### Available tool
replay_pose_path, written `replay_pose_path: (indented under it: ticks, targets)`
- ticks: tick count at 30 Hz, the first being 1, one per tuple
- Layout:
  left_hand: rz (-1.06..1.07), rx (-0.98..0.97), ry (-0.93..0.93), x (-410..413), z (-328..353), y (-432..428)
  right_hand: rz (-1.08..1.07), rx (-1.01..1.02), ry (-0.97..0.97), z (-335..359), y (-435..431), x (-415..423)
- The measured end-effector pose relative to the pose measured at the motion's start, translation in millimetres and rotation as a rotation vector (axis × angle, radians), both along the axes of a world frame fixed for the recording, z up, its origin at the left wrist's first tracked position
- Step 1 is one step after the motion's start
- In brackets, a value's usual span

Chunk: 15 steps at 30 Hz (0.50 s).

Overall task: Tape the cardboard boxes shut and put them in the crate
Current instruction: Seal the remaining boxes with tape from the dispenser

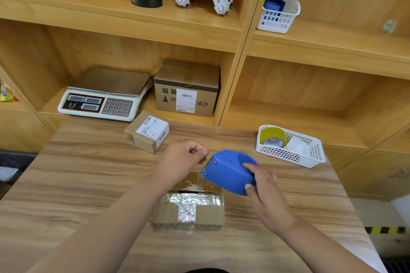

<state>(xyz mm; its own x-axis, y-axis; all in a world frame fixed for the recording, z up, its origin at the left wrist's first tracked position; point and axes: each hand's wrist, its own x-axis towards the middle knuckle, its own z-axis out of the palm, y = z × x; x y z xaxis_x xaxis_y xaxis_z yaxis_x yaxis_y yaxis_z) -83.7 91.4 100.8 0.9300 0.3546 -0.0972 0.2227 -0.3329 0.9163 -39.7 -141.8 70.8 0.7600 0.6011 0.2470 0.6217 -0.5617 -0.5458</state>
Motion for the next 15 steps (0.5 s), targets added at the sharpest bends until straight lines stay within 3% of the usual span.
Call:
replay_pose_path:
  ticks: [7, 15]
  targets:
    - [0.033, -0.120, 0.062, 1, 5, 0, 0.007, -0.183, -0.175, 4, 6, 3]
    - [0.021, -0.129, 0.140, 8, 10, 4, 0.027, -0.209, -0.243, 7, 6, 14]
